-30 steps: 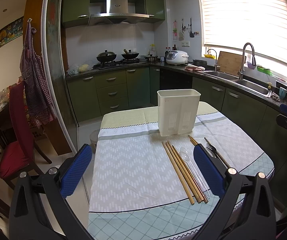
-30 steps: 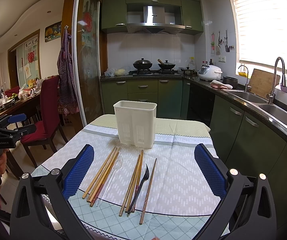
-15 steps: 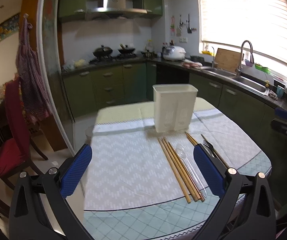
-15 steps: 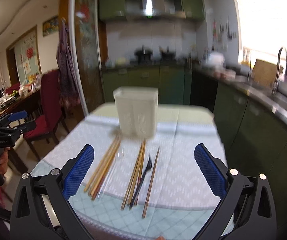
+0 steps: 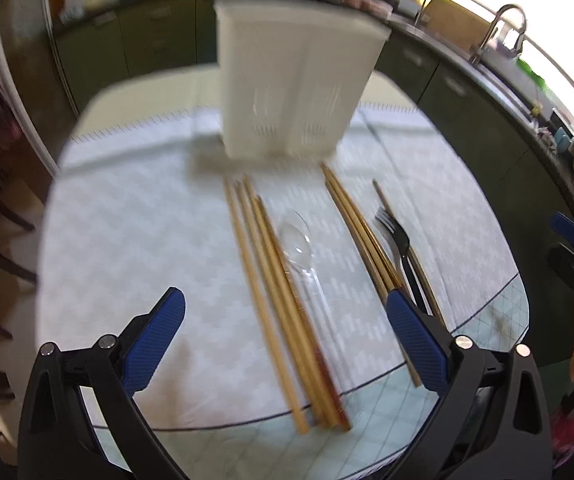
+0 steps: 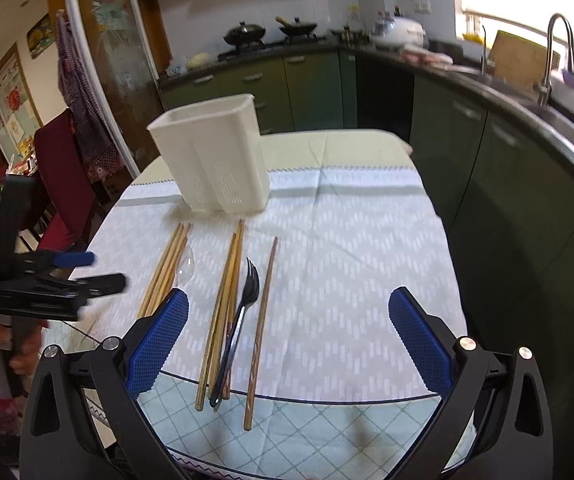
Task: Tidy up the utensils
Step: 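Close the left gripper on the clear spoon while the right gripper grasps the black fork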
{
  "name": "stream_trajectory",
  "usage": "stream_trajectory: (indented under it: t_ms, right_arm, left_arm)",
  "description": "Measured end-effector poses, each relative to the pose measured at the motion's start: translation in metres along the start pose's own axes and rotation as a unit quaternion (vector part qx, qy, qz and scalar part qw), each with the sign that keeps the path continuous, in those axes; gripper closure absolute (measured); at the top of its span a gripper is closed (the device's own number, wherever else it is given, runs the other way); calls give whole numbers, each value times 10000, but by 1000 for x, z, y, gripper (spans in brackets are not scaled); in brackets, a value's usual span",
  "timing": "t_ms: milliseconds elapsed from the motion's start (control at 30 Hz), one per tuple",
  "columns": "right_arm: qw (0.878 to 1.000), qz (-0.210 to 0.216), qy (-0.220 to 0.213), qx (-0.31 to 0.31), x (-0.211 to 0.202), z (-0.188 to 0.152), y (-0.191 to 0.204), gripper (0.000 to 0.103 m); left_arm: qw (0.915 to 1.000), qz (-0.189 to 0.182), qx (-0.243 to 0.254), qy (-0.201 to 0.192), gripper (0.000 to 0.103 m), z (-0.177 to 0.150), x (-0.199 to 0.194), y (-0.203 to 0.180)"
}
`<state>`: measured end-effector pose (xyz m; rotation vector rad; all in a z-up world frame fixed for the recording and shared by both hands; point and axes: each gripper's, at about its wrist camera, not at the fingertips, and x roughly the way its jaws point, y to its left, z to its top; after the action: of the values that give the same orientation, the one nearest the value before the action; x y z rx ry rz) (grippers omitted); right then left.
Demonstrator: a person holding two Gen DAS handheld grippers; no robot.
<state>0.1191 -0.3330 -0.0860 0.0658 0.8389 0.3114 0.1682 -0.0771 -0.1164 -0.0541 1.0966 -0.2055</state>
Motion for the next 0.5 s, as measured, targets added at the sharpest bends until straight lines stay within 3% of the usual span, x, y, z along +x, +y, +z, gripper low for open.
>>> stream_trajectory:
  t_ms: [33,100,267,400,500]
  right_arm:
    - [10000,46,34,53,3,2,-2,6]
    - [9997,117,82,175,8,4,-9,9]
    - [9997,70,164,141,16,6,-12,12]
    - [9998,63,172,87,19,8,-11,12]
    - [9998,12,205,9,23,11,-8,19]
  left_arm:
    - [9998,-42,-42,182,21,5,13,-3]
    - [9992,-53,-111,382,29,9,27,-5]
    - [9977,92,-105,660,35,16,51,-15]
    - [9961,76,-135,867,65,19,60,-20]
    - [9943,63,-161,1052,72,19,70,-24]
